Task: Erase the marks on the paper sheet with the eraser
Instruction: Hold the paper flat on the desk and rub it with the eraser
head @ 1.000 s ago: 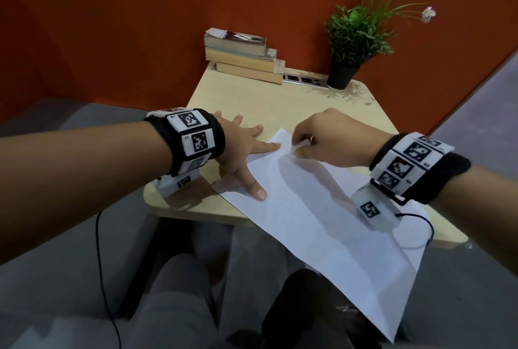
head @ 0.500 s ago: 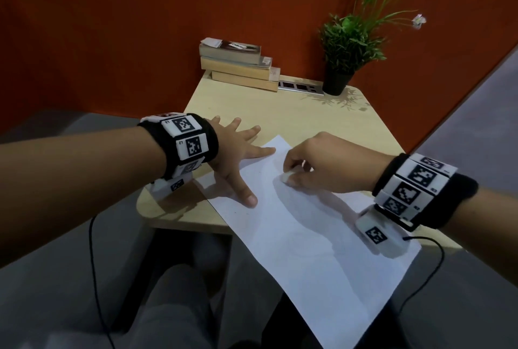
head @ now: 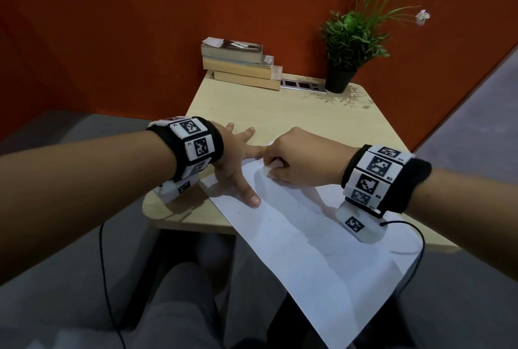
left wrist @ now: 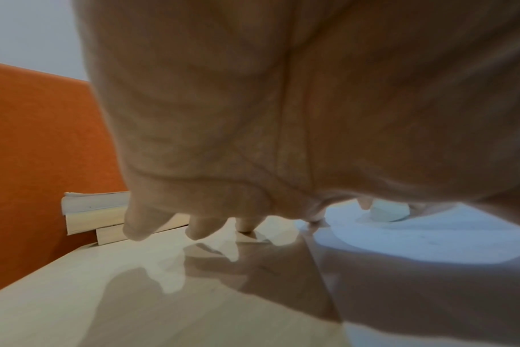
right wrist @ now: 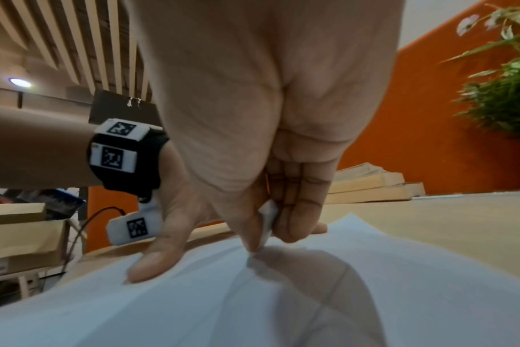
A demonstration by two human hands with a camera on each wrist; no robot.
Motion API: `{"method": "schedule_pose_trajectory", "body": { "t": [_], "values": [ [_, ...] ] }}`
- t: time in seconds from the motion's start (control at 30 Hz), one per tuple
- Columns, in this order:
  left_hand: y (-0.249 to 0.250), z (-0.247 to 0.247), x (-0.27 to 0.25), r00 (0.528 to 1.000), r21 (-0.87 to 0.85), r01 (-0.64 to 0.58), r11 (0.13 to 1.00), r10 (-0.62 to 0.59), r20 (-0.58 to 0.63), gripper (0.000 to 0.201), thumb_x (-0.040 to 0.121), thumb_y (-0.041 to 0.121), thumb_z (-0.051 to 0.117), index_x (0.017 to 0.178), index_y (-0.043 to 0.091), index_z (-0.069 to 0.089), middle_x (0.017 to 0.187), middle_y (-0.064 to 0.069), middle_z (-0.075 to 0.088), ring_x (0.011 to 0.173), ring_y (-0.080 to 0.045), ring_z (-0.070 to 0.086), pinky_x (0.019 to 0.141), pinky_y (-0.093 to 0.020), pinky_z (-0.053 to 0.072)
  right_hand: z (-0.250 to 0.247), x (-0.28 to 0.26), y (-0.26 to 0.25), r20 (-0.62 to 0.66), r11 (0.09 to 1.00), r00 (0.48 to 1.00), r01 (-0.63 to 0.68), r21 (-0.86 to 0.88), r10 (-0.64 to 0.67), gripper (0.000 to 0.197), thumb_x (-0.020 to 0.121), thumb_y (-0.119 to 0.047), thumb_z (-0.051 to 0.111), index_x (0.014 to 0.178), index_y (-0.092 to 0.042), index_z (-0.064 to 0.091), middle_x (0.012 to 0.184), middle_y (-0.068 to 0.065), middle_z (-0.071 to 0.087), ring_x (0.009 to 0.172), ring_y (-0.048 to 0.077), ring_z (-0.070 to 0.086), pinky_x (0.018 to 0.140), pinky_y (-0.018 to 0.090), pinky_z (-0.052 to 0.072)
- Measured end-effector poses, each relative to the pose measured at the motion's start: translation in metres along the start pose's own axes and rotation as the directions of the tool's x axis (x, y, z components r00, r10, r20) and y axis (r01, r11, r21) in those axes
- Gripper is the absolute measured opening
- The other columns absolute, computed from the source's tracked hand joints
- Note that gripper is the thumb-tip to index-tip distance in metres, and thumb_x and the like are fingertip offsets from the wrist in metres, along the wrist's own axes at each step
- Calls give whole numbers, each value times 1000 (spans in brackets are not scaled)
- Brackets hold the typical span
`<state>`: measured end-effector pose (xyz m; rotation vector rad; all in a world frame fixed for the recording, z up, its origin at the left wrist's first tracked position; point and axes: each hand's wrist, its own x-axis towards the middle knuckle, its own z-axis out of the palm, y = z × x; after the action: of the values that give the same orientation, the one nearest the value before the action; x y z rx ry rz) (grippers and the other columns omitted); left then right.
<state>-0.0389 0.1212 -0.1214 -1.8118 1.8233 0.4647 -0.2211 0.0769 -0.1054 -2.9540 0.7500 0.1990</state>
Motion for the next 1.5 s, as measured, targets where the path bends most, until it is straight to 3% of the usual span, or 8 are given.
{"method": "schedule_pose_trajectory", "body": {
  "t": [0.13,0.3,0.43,0.6,0.87,1.03,1.3,1.5],
  "values": [
    [2,-1,-3,1000,-9,10,1000,-10,13,153,17,112,48,143,69,-27,165,6,-38,154,-43,-23,118,-77,-3,-3,6,5,-14,995,997,-79,-67,78,15,96,-24,61,94,-19,75,83,4,70,82,30,65,71,40,57],
    [2,-1,-2,1000,-13,19,1000,-19,24,154,18,112,50,145,68,-26,164,7,-41,155,-43,-23,118,-76,-2,0,3,-9,-8,993,1000,-14,-116,13,37,92,-14,56,61,-30,41,69,6,60,67,30,59,60,42,52],
    [3,-2,-4,1000,-17,24,1000,-24,18,149,21,110,53,139,72,-30,164,7,-40,155,-42,-23,119,-75,-2,-5,4,-3,-19,984,993,-119,-132,118,15,93,-18,58,78,-20,56,78,3,61,78,32,65,68,44,60],
    [2,2,0,999,0,34,999,-34,6,145,33,107,60,141,69,-29,164,6,-41,154,-43,-23,118,-76,0,-2,1,-11,27,993,997,-72,-94,74,25,90,-14,59,65,-15,57,62,4,56,62,27,57,54,35,44],
    [3,0,-6,1000,-26,26,999,-25,18,148,28,108,58,142,70,-27,164,7,-40,154,-43,-24,119,-75,3,-2,2,-9,21,988,995,-97,-122,101,26,90,-14,57,65,-17,54,66,3,55,66,28,59,57,38,50],
    [4,-2,-7,999,-46,13,999,-11,36,153,18,109,53,142,70,-28,164,6,-40,153,-43,-26,118,-74,0,-9,2,-1,25,991,992,-123,-51,125,12,91,-18,64,88,-19,76,77,1,67,77,26,65,65,35,55],
    [1,-6,-11,999,-91,-16,996,19,28,151,20,107,57,142,73,-25,166,5,-37,153,-45,-25,119,-76,0,-20,-16,25,16,992,992,-125,33,124,21,95,-28,69,114,-27,78,97,-8,73,92,18,64,77,34,52],
    [-6,-6,-13,999,-56,-40,998,39,-19,143,42,102,63,151,64,-22,171,3,-26,157,-42,-13,121,-70,4,-3,-58,41,37,981,987,-157,115,153,7,98,-37,72,102,-32,76,89,-18,73,85,3,64,76,28,52]
  ]
}}
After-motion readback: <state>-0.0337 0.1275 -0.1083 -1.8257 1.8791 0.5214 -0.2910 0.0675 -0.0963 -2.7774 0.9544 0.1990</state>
